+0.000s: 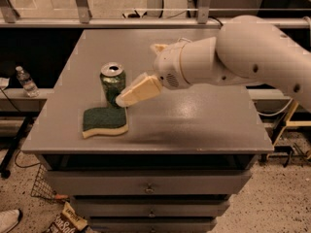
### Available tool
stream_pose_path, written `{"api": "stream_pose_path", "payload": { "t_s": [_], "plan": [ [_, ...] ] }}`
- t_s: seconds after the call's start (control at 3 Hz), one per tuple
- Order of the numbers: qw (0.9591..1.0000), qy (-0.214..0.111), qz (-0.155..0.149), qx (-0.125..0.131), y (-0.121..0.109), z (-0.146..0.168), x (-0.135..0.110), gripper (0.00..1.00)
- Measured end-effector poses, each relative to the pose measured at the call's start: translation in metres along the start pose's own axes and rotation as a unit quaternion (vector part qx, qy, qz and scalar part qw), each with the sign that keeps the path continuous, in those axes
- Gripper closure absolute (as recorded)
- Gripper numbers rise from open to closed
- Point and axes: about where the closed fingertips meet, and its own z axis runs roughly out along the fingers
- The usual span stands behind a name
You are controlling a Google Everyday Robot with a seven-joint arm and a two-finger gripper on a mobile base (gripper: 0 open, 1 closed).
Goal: Move green can near sponge
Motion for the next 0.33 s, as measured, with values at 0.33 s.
{"api": "stream_pose_path", "payload": {
  "t_s": [0.33],
  "plan": [
    [0.9973, 0.036, 0.016, 0.062, -0.0235, -0.0715, 0.0249, 0.00]
  ]
}}
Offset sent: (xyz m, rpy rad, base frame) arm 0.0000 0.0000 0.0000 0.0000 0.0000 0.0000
